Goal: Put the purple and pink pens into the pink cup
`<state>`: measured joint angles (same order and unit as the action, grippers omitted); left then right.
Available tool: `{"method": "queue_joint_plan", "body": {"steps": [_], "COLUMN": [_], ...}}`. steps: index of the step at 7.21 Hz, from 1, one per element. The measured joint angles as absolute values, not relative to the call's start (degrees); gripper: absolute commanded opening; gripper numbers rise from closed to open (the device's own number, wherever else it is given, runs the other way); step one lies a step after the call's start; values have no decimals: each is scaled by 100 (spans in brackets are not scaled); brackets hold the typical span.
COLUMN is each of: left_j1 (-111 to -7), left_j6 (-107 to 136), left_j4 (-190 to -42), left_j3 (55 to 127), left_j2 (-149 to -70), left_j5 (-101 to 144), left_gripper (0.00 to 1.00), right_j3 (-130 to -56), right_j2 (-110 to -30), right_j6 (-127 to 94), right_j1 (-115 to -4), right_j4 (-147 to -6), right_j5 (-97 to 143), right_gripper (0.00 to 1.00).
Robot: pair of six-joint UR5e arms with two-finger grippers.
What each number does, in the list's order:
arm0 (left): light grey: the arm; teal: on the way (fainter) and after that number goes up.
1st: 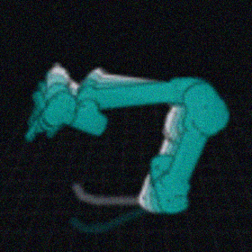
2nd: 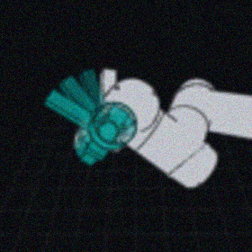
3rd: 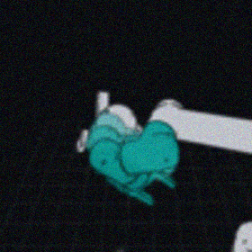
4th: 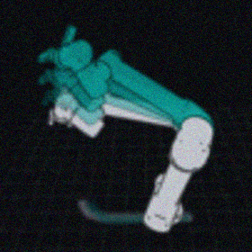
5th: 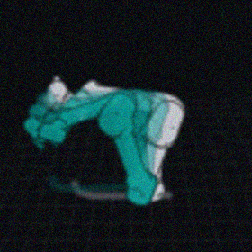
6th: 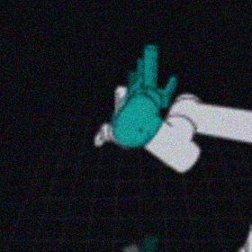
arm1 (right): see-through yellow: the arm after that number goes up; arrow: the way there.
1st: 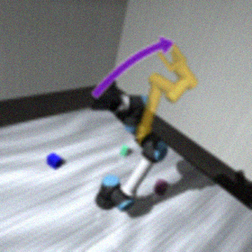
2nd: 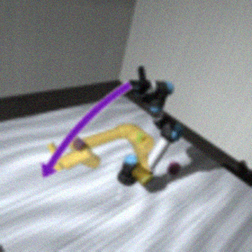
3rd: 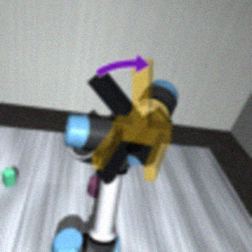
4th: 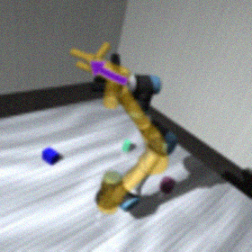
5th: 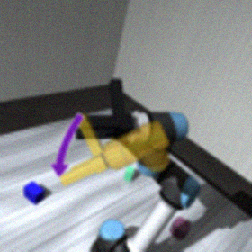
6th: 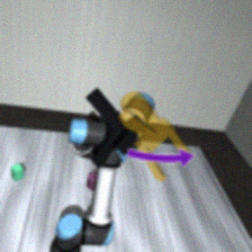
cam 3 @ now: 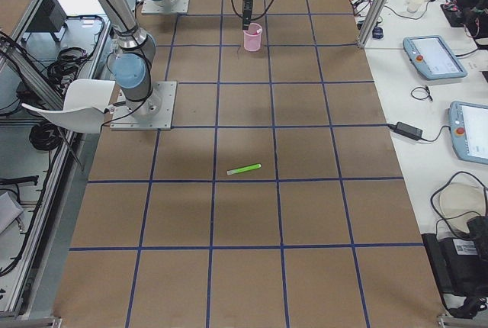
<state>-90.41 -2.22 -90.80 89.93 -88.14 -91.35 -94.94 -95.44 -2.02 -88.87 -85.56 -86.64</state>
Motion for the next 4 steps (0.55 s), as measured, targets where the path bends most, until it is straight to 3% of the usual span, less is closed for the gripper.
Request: {"method": "queue_joint_plan", "body": {"steps": [4], "left_j1": [-9040], "left_j6": [-202], "left_j4": [-9071], "left_j3": [8990], "left_j2": [-8889], "left_j5": [-9152], "left_gripper": [97], "right_j3": [-9513], "right_j2": [-9545], "right_j6": [-253], "right_j1": [-8886], "right_j4": [-8596], "right_j5": [-8656], "right_gripper": [100]}}
